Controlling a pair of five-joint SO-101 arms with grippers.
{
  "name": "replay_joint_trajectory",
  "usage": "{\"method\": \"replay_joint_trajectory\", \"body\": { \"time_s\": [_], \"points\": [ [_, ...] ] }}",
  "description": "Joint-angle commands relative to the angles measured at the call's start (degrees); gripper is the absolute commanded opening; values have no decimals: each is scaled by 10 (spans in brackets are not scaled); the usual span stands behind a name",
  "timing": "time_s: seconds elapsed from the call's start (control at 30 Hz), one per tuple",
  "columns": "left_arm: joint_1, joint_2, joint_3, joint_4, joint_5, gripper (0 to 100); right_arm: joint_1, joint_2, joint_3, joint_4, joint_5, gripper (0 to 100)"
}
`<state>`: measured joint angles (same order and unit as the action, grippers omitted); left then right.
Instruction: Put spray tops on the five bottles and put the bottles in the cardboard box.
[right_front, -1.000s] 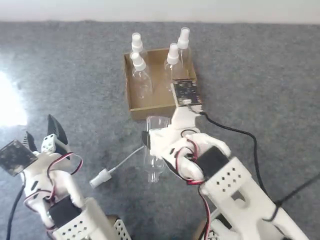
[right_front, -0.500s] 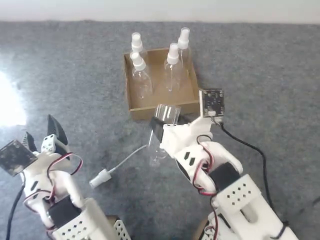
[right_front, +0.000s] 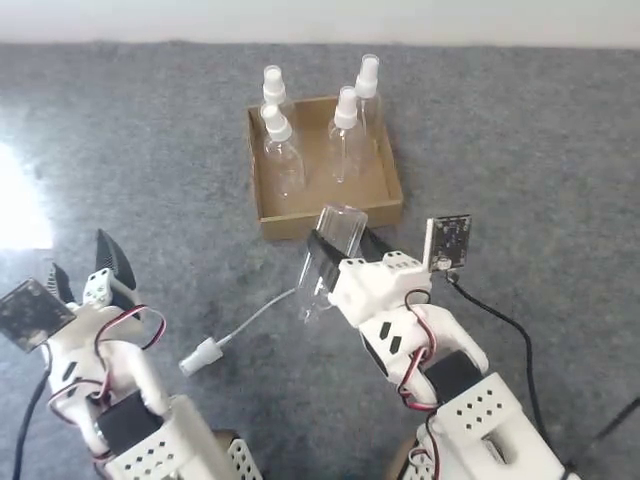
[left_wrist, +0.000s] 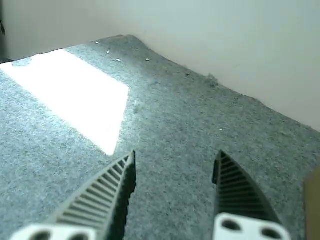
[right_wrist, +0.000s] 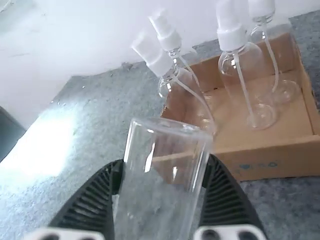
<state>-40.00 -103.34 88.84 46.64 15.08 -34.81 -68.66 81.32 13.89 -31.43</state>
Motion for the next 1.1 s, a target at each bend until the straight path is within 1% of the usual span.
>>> {"method": "replay_joint_trajectory", "body": {
  "time_s": [0.0, 0.23, 0.37, 0.53, 0.67, 0.8, 0.9, 1.07],
  "points": [
    [-1, -13, -5, -18, 6, 236, 34, -23, 6, -38, -4, 65],
    [-1, -13, -5, -18, 6, 236, 85, -36, 55, -88, -6, 65],
    [-1, -13, -5, -18, 5, 236, 112, -65, 83, -86, -6, 65],
    [-1, -13, -5, -18, 5, 236, 152, -106, 121, -84, -56, 65],
    [-1, -13, -5, -18, 5, 236, 175, -118, 130, -82, -62, 65],
    [-1, -13, -5, -18, 5, 236, 180, -124, 121, -24, -103, 67],
    [-1, -13, -5, -18, 5, 236, 182, -123, 103, 13, -107, 70],
    [-1, -13, -5, -18, 5, 236, 184, -124, 101, 22, -107, 71]
  ]
}}
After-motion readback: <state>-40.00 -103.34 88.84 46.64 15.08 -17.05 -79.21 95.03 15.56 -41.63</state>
